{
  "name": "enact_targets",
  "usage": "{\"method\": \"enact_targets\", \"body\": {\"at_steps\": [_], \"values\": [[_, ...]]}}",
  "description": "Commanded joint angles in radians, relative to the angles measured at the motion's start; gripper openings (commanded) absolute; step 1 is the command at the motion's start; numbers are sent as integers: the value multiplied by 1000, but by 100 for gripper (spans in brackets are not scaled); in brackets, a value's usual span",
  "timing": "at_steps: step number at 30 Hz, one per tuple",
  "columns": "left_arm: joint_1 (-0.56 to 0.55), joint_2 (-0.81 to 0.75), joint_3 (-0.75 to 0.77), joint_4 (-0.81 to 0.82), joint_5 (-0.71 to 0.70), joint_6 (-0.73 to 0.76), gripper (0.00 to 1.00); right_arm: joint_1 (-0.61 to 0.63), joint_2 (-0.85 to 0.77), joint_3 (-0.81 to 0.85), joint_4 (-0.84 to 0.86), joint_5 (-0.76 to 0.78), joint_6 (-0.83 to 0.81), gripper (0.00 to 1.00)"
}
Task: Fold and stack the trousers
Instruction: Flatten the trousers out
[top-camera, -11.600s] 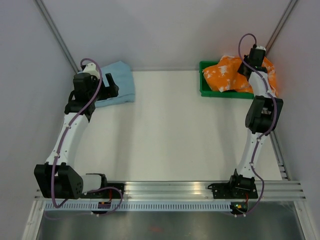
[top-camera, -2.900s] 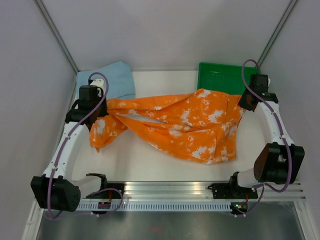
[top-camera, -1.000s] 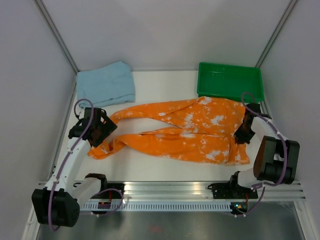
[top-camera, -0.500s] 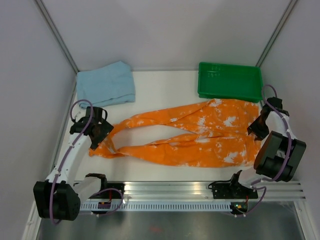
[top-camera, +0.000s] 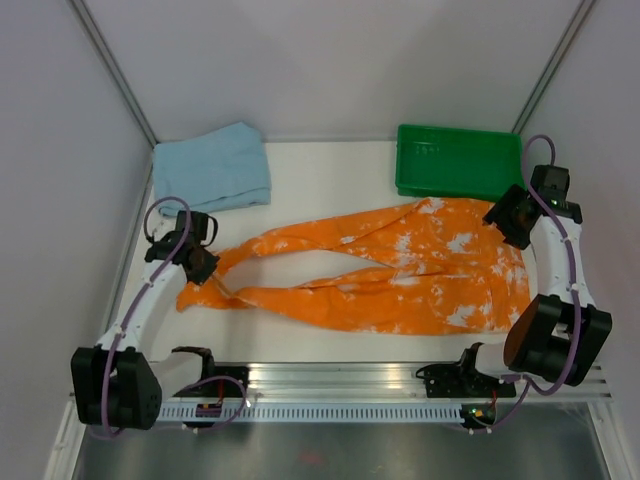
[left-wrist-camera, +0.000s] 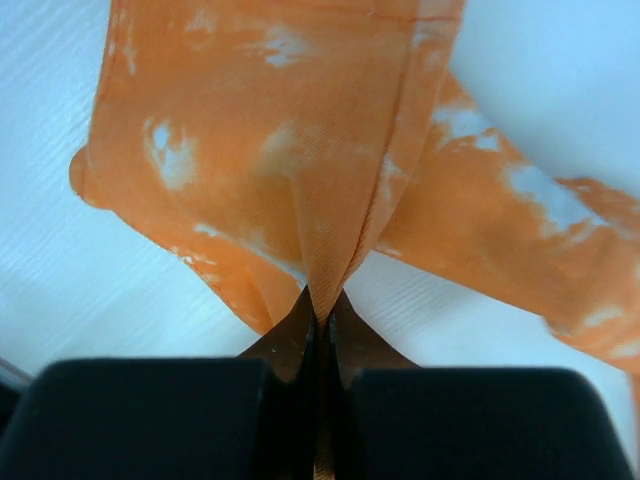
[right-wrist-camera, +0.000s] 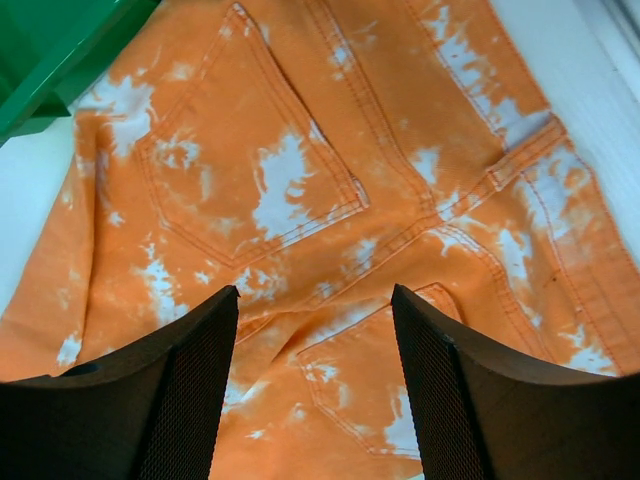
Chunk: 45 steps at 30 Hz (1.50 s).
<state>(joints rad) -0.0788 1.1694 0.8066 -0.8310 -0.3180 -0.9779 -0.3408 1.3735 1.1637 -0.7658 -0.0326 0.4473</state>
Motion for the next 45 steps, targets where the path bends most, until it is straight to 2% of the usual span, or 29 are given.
{"method": "enact_targets", "body": {"at_steps": [1,2,3,7,10,11,12,13,15,16,18,19,22,23,25,27,29,30,33,35,36,37,38,39,40,42,43,45], "values": [[4,-187,11,171,-78,50,2,8,-2,4,25,-55,30,70],[4,-321,-36,285,-84,79,2,9,1,1,36,-59,30,70],[4,-389,-61,327,-102,82,2,10,2,-2,40,-64,28,70],[4,-675,-193,377,-307,83,2,13,16,-13,71,-98,25,70],[5,-772,-251,365,-259,140,4,14,38,-18,80,-130,24,71],[5,-780,-267,353,-228,118,10,17,39,-22,83,-136,22,71],[5,-781,-274,311,-166,96,25,20,41,-27,85,-138,19,71],[5,-778,-280,279,-146,66,52,22,38,-38,88,-139,18,72],[4,-778,-280,199,-130,-43,56,26,36,-44,83,-144,16,74],[4,-795,-274,106,-141,-112,61,26,35,-48,77,-147,8,77],[4,-839,-255,22,-183,-151,62,26,35,-45,71,-147,1,77],[4,-899,-227,-29,-199,-154,70,26,36,-38,69,-142,-10,79],[4,-977,-175,-25,-260,-88,92,26,55,-10,62,-136,-18,80],[4,-993,-166,2,-263,-9,93,26,62,-3,63,-141,-19,80],[4,-963,-138,81,-225,100,93,29,85,11,83,-180,-21,80],[4,-823,-100,170,-160,203,93,39,104,14,105,-178,-18,80],[4,-696,-22,235,-109,267,87,58,125,-22,132,-147,-7,80],[4,-574,2,251,-66,277,86,65,131,-41,143,-135,10,79],[4,-373,89,302,-3,304,81,92,156,-108,155,-72,39,77],[2,-291,135,311,39,330,78,98,157,-153,174,-44,51,75],[2,-257,146,338,113,346,70,98,157,-168,180,-21,53,71],[-2,-201,158,346,146,360,69,98,159,-197,184,-9,54,68],[-13,-177,163,349,167,367,68,98,162,-208,184,9,54,61],[-18,-159,163,336,203,364,64,98,179,-223,178,29,57,54],[-24,-139,149,328,217,354,62,97,188,-231,168,51,57,42],[-29,-142,123,300,247,344,61,88,231,-240,154,53,63,30],[-30,-164,88,296,260,344,60,74,246,-243,149,50,76,17],[-30,-191,60,267,270,341,58,59,292,-246,148,36,90,5]]}}
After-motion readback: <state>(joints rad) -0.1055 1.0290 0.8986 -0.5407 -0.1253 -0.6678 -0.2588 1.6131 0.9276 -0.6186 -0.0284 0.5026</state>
